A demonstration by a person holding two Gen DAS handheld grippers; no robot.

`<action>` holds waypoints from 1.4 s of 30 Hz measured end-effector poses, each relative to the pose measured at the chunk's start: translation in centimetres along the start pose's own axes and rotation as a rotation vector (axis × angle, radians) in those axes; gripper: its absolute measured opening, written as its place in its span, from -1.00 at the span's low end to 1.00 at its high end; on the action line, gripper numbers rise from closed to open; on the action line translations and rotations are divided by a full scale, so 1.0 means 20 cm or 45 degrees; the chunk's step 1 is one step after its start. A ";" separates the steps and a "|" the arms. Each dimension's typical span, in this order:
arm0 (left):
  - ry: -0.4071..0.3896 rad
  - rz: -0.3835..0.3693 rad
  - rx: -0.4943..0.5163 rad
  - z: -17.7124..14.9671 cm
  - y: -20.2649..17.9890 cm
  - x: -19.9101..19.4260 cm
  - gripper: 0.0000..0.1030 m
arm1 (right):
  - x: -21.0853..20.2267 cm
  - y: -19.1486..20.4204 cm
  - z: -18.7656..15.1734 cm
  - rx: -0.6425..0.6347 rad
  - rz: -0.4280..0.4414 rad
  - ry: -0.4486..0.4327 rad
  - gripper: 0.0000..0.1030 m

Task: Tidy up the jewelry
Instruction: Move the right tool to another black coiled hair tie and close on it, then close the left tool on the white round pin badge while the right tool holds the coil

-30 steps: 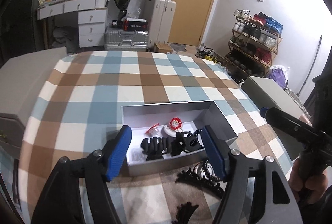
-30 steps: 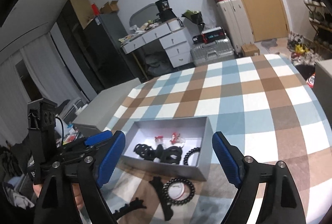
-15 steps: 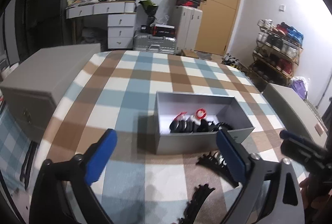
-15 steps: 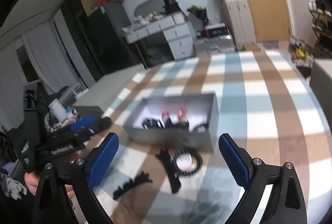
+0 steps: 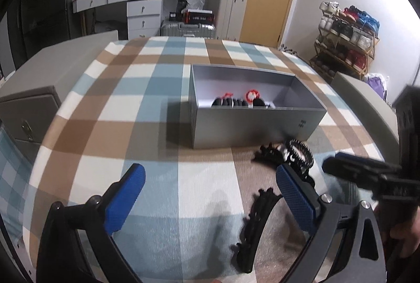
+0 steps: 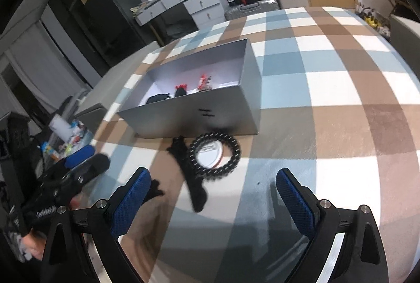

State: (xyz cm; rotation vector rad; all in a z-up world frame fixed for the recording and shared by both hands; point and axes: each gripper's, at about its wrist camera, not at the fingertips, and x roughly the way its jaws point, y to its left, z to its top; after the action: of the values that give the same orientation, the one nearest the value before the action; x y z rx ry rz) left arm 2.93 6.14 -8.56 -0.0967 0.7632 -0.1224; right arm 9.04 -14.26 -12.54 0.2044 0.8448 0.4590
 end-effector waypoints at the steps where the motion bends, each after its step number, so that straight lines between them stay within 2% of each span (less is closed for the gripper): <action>1: 0.005 0.011 -0.007 -0.01 0.01 0.00 0.89 | 0.02 0.00 0.01 -0.005 -0.003 0.012 0.67; 2: 0.005 0.021 -0.015 -0.01 0.01 0.00 0.89 | 0.03 0.00 0.02 -0.011 -0.007 0.024 0.55; 3: 0.005 0.025 -0.020 -0.01 0.02 0.00 0.89 | 0.05 0.00 0.02 -0.016 -0.020 0.032 0.52; 7: 0.005 0.024 -0.023 -0.02 0.02 0.00 0.89 | 0.09 0.02 0.05 -0.051 -0.100 0.044 0.51; 12: 0.027 0.010 -0.032 -0.03 0.03 0.02 0.89 | 0.14 0.08 0.07 -0.113 -0.115 0.055 0.50; 14: 0.034 0.006 -0.033 -0.03 0.03 0.03 0.89 | 0.16 0.10 0.07 -0.132 -0.135 0.069 0.35; 17: 0.038 -0.004 -0.040 -0.04 0.04 0.03 0.89 | 0.17 0.12 0.06 -0.169 -0.195 0.047 0.24; 20: 0.046 -0.006 -0.041 -0.04 0.04 0.03 0.89 | 0.15 0.11 0.06 -0.140 -0.154 0.039 0.01; 23: 0.062 -0.009 -0.048 -0.04 0.04 0.04 0.89 | 0.14 0.10 0.05 -0.134 -0.152 0.041 -0.08; 34: 0.036 -0.031 0.031 -0.01 -0.05 0.01 0.89 | 0.06 0.01 0.01 -0.064 -0.130 0.011 -0.11; 38: 0.059 -0.122 0.081 0.04 -0.15 0.01 0.89 | -0.01 -0.05 -0.02 -0.020 -0.114 -0.017 -0.11; 42: 0.092 -0.227 0.210 0.10 -0.31 0.04 0.89 | -0.10 -0.13 -0.04 0.037 -0.104 -0.048 -0.11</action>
State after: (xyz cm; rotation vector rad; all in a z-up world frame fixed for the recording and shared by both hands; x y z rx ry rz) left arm 4.40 -0.05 -6.93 -0.0033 0.8134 -0.3592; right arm 8.13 -17.54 -12.64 0.2042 0.8199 0.3658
